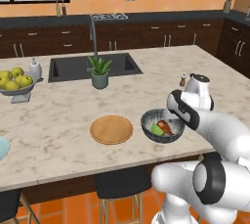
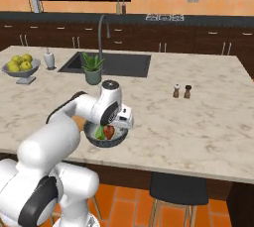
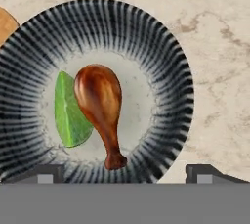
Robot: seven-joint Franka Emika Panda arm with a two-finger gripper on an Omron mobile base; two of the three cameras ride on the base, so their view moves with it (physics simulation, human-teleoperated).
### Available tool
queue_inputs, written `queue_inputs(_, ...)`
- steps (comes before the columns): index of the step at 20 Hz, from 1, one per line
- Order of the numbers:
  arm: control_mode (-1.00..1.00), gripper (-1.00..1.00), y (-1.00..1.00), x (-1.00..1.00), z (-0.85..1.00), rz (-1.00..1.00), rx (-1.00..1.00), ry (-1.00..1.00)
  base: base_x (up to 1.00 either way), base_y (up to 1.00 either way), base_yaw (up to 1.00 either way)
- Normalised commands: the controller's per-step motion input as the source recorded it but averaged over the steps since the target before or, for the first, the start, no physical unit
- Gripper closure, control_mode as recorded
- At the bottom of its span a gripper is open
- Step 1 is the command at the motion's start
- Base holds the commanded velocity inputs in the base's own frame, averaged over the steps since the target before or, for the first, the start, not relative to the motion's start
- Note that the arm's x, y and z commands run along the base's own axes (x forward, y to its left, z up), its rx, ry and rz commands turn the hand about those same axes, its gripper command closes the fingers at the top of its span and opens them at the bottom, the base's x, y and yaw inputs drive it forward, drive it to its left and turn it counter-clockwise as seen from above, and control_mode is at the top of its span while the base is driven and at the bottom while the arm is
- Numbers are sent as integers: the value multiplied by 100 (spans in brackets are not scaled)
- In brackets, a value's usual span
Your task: Pick the chicken drumstick and lemon wedge from their plates and place them in the bowl. Then put the bowl in the fridge.
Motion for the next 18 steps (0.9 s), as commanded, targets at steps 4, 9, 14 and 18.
queue_inputs(4,-100,-100,-56,0,11,-14,2,3,0,0,0)
queue_inputs(9,-100,-100,-44,1,-6,-4,10,19,0,0,0)
queue_inputs(14,-100,-100,-3,19,-23,0,5,6,0,0,0)
queue_inputs(18,-100,-100,5,28,-39,0,0,6,0,0,0)
